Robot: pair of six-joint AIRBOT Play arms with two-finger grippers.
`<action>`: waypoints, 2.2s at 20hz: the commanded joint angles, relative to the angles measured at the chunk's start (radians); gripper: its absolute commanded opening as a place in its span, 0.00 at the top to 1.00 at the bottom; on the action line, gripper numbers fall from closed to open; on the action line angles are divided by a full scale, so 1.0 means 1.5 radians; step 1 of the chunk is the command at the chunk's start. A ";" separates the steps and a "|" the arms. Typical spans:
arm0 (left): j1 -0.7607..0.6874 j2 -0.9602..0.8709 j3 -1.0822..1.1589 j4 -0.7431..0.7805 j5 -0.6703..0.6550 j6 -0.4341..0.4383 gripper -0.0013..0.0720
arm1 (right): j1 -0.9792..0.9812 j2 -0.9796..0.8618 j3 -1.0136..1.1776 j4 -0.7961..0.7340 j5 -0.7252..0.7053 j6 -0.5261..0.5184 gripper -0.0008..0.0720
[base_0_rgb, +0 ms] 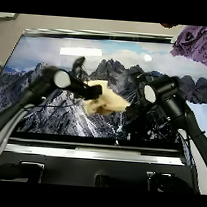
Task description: Fold the clothes and pants, and hang the long-sleeved shirts on hangers.
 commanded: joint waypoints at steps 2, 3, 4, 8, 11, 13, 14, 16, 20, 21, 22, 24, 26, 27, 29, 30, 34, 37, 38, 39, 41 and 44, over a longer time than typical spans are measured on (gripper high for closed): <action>-0.002 -0.023 -0.006 -0.011 -0.004 0.026 0.33 | 0.001 0.001 0.001 -0.005 0.010 -0.010 0.58; 0.025 -0.007 0.002 -0.011 -0.013 0.055 0.08 | 0.001 0.001 0.001 -0.008 0.001 -0.008 0.55; 0.058 0.011 0.008 -0.011 -0.024 0.079 0.01 | 0.001 0.001 0.001 -0.034 -0.016 -0.010 0.43; 0.195 0.083 0.017 -0.011 -0.063 0.142 0.01 | -0.142 0.001 0.002 0.004 -0.095 0.016 0.34; 0.266 0.096 0.016 -0.011 -0.082 0.172 0.01 | -0.369 -0.021 -0.032 0.359 -0.206 -0.028 0.34; 0.295 0.094 0.015 -0.011 -0.082 0.171 0.01 | -0.461 -0.072 -0.068 0.532 -0.225 -0.132 0.34; 0.304 0.094 0.014 -0.011 -0.080 0.171 0.01 | -0.480 -0.103 -0.080 0.578 -0.218 -0.175 0.34; 0.314 0.093 0.014 -0.011 -0.080 0.171 0.01 | -0.482 -0.170 -0.087 0.629 -0.199 -0.250 0.34; 0.315 0.090 0.014 -0.011 -0.080 0.171 0.01 | -0.438 -0.279 -0.087 0.664 -0.206 -0.310 0.34; 0.316 0.089 0.014 -0.011 -0.080 0.171 0.01 | -0.426 -0.299 -0.087 0.671 -0.209 -0.318 0.34; 0.316 0.088 0.014 -0.011 -0.080 0.171 0.01 | -0.414 -0.314 -0.087 0.680 -0.210 -0.327 0.34; 0.316 0.087 0.014 -0.014 -0.085 0.170 0.01 | -0.387 -0.338 -0.087 0.686 -0.226 -0.329 0.34; 0.318 0.085 0.014 -0.010 -0.117 0.171 0.01 | -0.363 -0.351 -0.087 0.686 -0.238 -0.332 0.39; 0.323 0.082 0.014 -0.011 -0.139 0.171 0.01 | -0.354 -0.355 -0.087 0.685 -0.240 -0.334 0.54; 0.339 0.080 0.007 -0.008 -0.170 0.178 0.01 | -0.346 -0.357 -0.087 0.682 -0.246 -0.334 0.80; 0.349 0.082 -0.005 -0.008 -0.168 0.197 0.01 | -0.346 -0.356 -0.087 0.685 -0.246 -0.334 0.94; 0.374 0.082 -0.165 -0.070 -0.094 0.304 0.02 | -0.349 -0.332 -0.087 0.682 -0.234 -0.334 0.96; 0.367 0.076 -0.334 -0.267 -0.002 0.437 0.02 | -0.349 -0.299 -0.087 0.669 -0.223 -0.324 0.95; 0.362 0.075 -0.372 -0.319 0.029 0.468 0.02 | -0.349 -0.290 -0.087 0.659 -0.218 -0.321 0.95; 0.355 0.073 -0.403 -0.366 0.055 0.496 0.02 | -0.349 -0.282 -0.087 0.651 -0.216 -0.319 0.95; 0.333 0.062 -0.428 -0.419 0.072 0.529 0.02 | -0.349 -0.271 -0.087 0.647 -0.213 -0.312 0.95; 0.290 0.027 -0.429 -0.431 0.072 0.533 0.02 | -0.349 -0.262 -0.087 0.647 -0.210 -0.298 0.95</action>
